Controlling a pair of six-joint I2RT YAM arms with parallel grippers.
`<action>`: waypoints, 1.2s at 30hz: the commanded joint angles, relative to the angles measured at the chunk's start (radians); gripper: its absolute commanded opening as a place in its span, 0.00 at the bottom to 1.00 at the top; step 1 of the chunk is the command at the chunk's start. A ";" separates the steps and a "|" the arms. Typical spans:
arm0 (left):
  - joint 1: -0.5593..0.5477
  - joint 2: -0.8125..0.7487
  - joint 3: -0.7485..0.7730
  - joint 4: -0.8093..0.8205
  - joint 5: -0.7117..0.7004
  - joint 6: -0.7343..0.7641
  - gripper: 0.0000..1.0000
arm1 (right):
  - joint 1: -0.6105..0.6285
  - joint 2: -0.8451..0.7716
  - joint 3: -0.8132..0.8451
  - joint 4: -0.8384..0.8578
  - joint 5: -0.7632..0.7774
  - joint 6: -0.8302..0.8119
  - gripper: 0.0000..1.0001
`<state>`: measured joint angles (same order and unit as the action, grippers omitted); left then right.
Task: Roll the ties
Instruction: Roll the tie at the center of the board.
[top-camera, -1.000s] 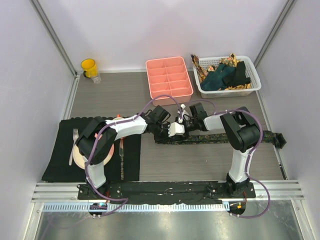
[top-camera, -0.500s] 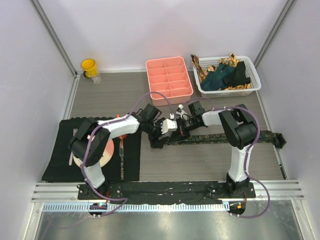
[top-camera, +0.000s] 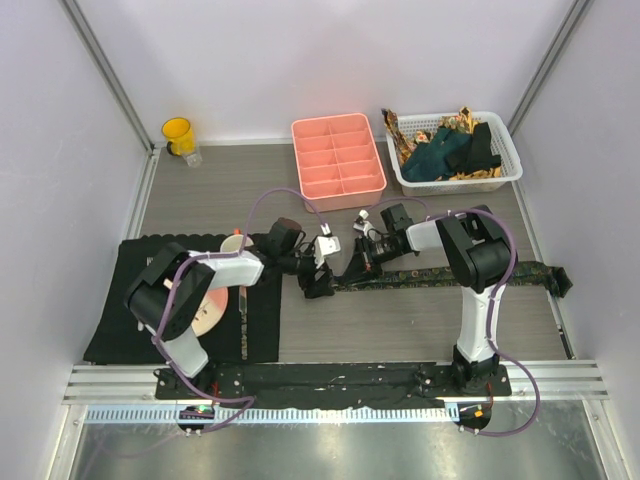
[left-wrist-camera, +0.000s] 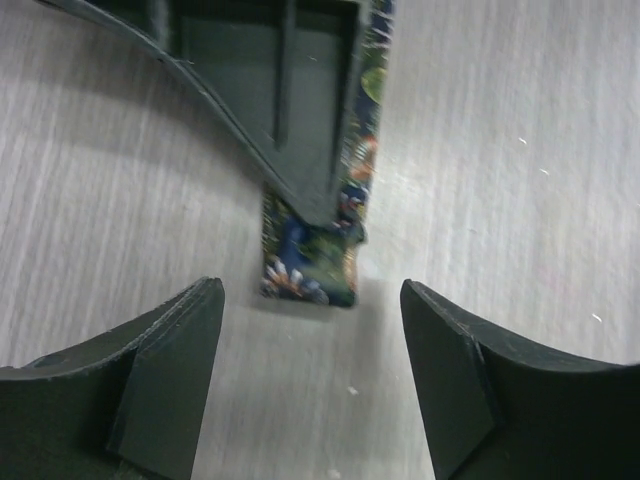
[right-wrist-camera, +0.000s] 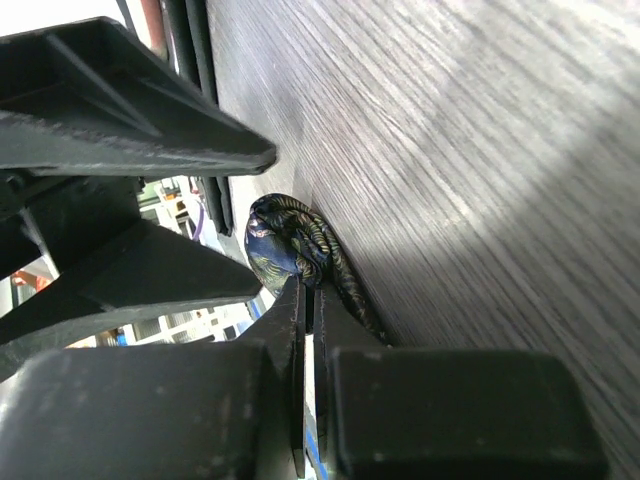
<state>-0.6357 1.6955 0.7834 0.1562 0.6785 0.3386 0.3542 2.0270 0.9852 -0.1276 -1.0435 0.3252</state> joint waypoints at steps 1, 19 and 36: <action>-0.001 0.047 -0.013 0.178 0.033 -0.038 0.72 | -0.008 0.044 -0.020 0.017 0.109 -0.063 0.01; -0.022 0.050 -0.027 0.032 -0.043 0.093 0.21 | -0.011 -0.071 0.006 -0.092 0.073 -0.029 0.33; -0.018 0.102 0.000 0.011 -0.008 0.077 0.66 | -0.009 0.032 0.050 -0.150 0.134 -0.138 0.01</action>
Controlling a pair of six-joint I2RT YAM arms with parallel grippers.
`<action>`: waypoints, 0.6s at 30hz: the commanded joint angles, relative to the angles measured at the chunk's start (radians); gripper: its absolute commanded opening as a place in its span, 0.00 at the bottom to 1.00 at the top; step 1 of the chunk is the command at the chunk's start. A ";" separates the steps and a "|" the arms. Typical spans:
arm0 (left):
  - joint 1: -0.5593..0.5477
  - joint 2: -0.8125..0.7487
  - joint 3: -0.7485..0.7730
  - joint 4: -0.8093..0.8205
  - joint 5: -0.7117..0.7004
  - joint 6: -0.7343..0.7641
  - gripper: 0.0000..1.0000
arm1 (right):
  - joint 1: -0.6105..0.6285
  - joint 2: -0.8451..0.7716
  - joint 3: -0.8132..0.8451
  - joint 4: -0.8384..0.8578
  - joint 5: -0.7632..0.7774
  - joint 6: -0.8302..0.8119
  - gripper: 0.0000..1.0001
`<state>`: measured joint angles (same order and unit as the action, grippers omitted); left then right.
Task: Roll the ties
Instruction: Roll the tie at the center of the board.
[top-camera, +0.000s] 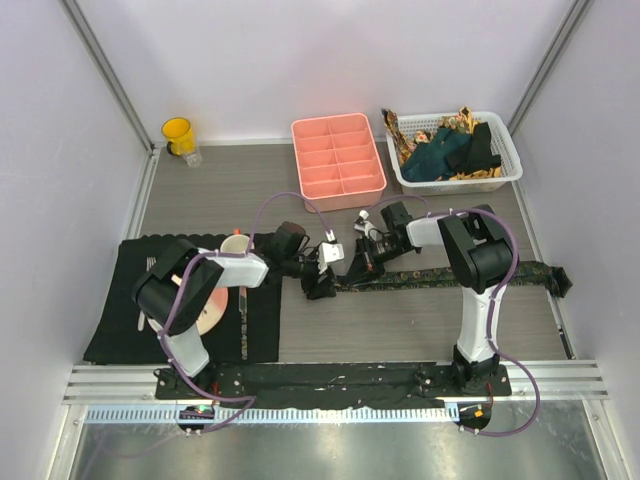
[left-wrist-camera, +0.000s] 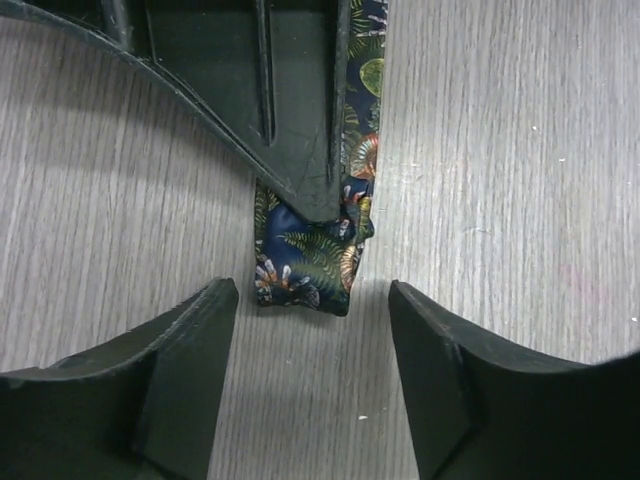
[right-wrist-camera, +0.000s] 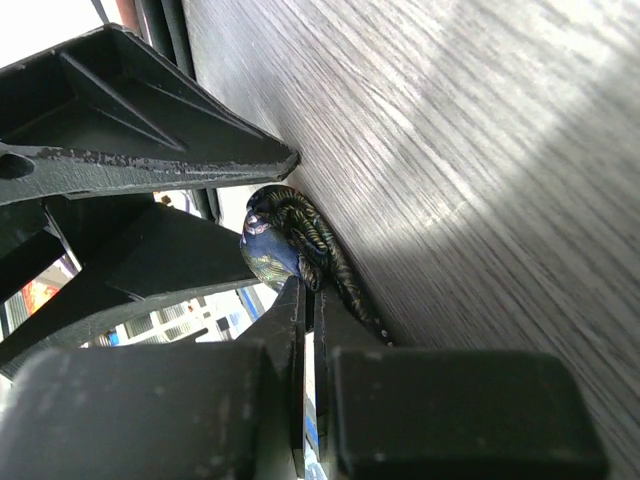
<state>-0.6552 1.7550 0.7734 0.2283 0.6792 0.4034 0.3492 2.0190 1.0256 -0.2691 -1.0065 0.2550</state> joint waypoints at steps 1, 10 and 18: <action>0.002 0.047 0.018 -0.061 -0.003 0.012 0.60 | -0.004 0.040 0.011 -0.009 0.098 -0.069 0.01; -0.020 -0.046 0.035 -0.040 0.049 -0.012 0.38 | -0.004 0.061 0.007 0.028 0.134 -0.050 0.01; -0.098 -0.016 0.121 0.022 0.028 -0.112 0.41 | -0.004 0.058 -0.007 0.080 0.134 -0.019 0.01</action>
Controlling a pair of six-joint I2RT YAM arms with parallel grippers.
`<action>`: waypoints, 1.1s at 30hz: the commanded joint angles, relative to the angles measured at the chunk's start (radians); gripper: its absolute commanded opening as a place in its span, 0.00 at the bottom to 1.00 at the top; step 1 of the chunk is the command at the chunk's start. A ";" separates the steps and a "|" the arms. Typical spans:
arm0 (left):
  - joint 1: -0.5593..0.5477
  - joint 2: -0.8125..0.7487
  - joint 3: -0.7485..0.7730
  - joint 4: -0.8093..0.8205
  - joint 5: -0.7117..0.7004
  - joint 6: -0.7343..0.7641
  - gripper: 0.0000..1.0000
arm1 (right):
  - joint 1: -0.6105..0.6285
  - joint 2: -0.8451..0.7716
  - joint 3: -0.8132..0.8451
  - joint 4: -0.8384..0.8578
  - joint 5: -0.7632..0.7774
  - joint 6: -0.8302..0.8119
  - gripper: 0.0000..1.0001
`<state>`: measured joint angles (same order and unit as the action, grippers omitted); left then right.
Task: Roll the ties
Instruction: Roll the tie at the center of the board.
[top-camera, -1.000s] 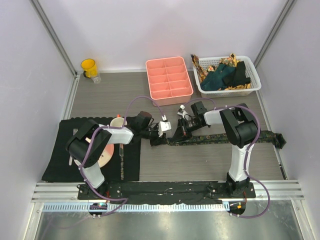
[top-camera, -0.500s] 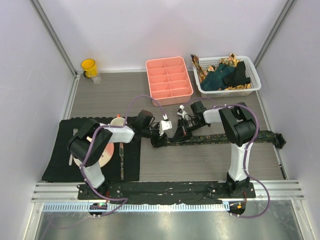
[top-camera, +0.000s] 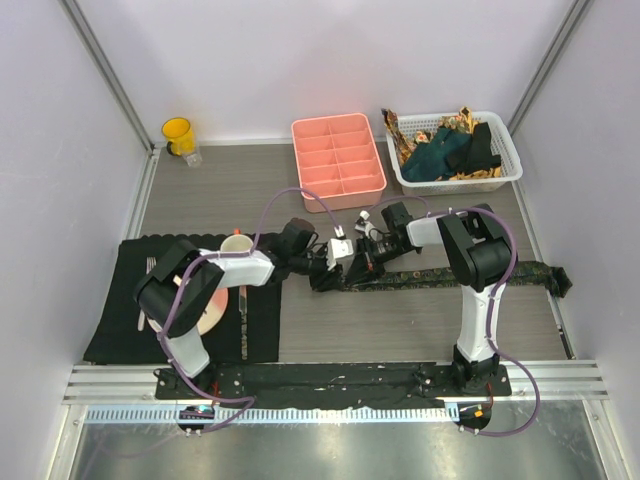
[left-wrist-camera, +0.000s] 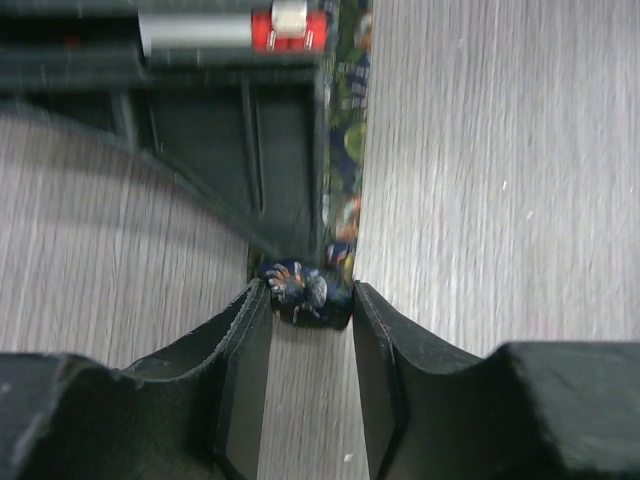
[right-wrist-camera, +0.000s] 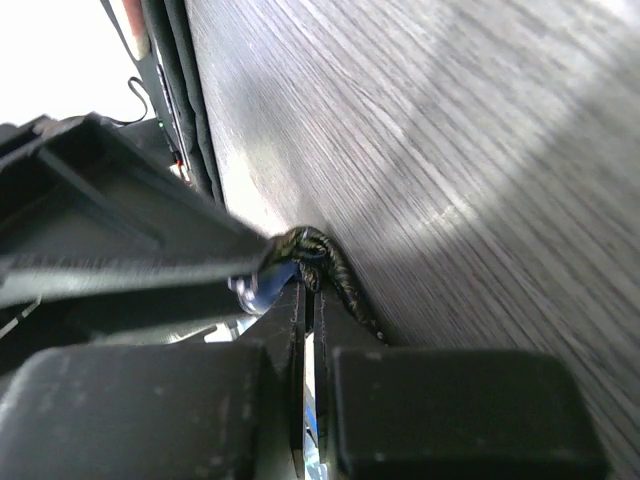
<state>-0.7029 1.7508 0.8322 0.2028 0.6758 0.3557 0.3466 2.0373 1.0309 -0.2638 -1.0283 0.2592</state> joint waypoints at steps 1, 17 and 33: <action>-0.055 0.002 0.067 0.047 0.027 -0.067 0.41 | -0.001 0.038 -0.014 0.075 0.154 -0.021 0.01; 0.043 0.026 -0.007 -0.016 0.080 0.055 0.63 | -0.004 0.050 -0.015 0.017 0.128 -0.124 0.01; 0.016 0.038 -0.018 0.053 0.123 0.134 0.43 | -0.017 0.096 0.029 -0.037 0.111 -0.146 0.01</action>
<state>-0.6609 1.8103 0.8150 0.2481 0.7586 0.4500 0.3294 2.0758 1.0531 -0.2939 -1.0859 0.1894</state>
